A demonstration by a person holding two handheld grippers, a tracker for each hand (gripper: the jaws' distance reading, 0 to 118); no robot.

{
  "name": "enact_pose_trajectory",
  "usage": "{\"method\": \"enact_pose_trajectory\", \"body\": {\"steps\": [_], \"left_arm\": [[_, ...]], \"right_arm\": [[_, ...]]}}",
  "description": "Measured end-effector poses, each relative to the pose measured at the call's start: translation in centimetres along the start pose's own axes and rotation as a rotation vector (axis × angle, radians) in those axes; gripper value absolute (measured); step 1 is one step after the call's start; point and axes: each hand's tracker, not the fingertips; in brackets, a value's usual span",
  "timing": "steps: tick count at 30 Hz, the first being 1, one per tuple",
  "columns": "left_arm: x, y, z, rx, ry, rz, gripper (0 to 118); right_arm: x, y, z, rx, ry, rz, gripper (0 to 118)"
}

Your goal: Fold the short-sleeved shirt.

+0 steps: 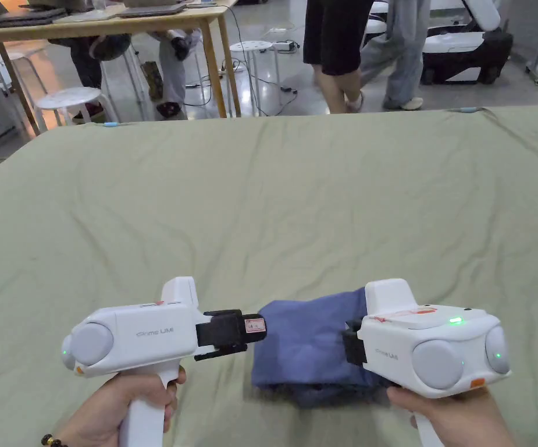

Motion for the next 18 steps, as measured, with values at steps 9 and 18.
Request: {"method": "enact_pose_trajectory", "body": {"steps": [9, 18], "left_arm": [[-1.2, -0.9, -1.3, -0.012, -0.038, 0.065, 47], [-1.0, -1.1, -5.7, -0.054, -0.076, 0.124, 117]], "right_arm": [[1.5, -1.2, -1.1, -0.013, 0.029, -0.018, 0], [1.8, -1.7, -1.1, 0.002, 0.04, -0.02, 0]]}}
